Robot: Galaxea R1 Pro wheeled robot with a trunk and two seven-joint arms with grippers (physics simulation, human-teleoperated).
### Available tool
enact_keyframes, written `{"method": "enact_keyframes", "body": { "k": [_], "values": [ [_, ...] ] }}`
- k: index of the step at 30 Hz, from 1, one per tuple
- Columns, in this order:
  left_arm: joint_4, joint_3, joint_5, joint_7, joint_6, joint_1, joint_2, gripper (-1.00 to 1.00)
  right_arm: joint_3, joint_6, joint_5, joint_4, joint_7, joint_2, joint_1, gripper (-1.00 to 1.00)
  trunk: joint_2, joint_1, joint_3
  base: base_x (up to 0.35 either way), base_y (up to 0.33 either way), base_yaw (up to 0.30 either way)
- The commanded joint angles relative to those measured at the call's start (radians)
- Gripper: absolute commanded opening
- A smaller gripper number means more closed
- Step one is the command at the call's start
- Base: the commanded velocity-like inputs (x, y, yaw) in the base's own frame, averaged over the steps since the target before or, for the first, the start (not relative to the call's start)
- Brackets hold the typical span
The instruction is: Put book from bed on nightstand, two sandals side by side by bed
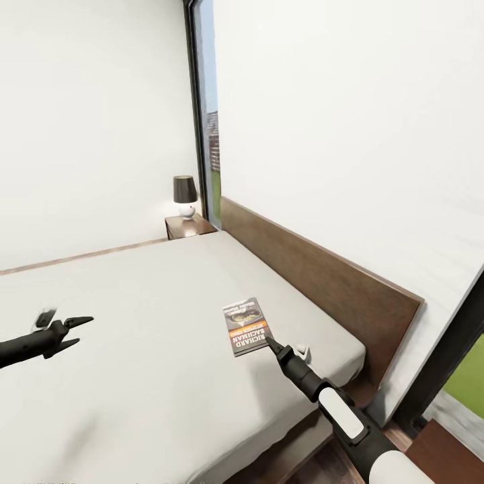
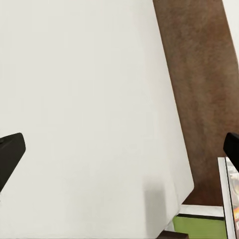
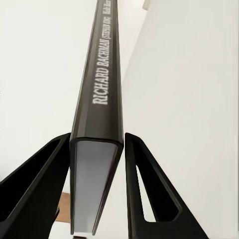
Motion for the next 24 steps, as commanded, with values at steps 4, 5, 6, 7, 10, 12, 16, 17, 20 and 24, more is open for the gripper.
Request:
{"method": "enact_keyframes", "body": {
  "k": [4, 5, 6, 7, 10, 12, 16, 17, 20, 24],
  "values": [
    [0.000, 0.009, -0.005, -0.002, 0.007, -0.001, 0.000, 1.00, 0.003, 0.004, -0.011, 0.000, 0.001, -0.001, -0.001, -1.00, -0.029, 0.015, -0.014, 0.000, 0.000, 0.006],
    [0.000, 0.009, -0.005, -0.002, 0.007, -0.001, -0.001, 1.00, 0.003, 0.005, -0.012, 0.000, 0.001, -0.001, -0.001, -1.00, -0.036, 0.019, -0.017, 0.000, 0.000, 0.003],
    [0.000, 0.009, -0.005, -0.002, 0.007, -0.001, -0.001, 1.00, 0.003, 0.005, -0.012, 0.000, 0.001, -0.001, -0.001, -1.00, -0.043, 0.023, -0.020, 0.000, 0.000, 0.002],
    [0.000, 0.009, -0.005, -0.002, 0.007, -0.001, -0.001, 1.00, 0.003, 0.005, -0.012, 0.000, 0.001, -0.001, -0.001, -1.00, -0.050, 0.027, -0.023, 0.000, 0.000, 0.002],
    [0.000, 0.009, -0.005, -0.002, 0.007, -0.001, 0.000, 1.00, 0.003, 0.005, -0.012, 0.000, 0.001, -0.001, -0.001, -1.00, -0.071, 0.038, -0.032, 0.000, 0.000, 0.001],
    [0.000, 0.009, -0.005, -0.002, 0.007, -0.001, 0.000, 1.00, 0.003, 0.006, -0.012, 0.000, 0.001, -0.001, -0.001, -1.00, -0.085, 0.046, -0.039, 0.000, 0.000, 0.000],
    [0.000, 0.009, -0.005, -0.002, 0.007, -0.001, 0.000, 1.00, 0.003, 0.006, -0.012, 0.000, 0.001, -0.001, -0.001, -1.00, -0.113, 0.061, -0.051, 0.000, 0.000, 0.000],
    [0.000, 0.009, -0.005, -0.002, 0.008, -0.001, -0.001, 1.00, 0.003, 0.006, -0.012, 0.000, 0.001, -0.001, -0.001, -1.00, -0.120, 0.065, -0.054, 0.000, 0.000, 0.000],
    [0.000, 0.009, -0.005, -0.002, 0.008, -0.001, -0.001, 1.00, 0.003, 0.006, -0.012, 0.000, 0.001, -0.001, -0.001, -1.00, -0.141, 0.077, -0.064, 0.000, 0.000, 0.000],
    [0.000, 0.009, -0.005, -0.002, 0.008, -0.001, 0.000, 1.00, 0.003, 0.005, -0.012, 0.000, 0.001, -0.001, -0.001, -1.00, -0.169, 0.092, -0.076, 0.000, 0.000, 0.000]
  ]
}}
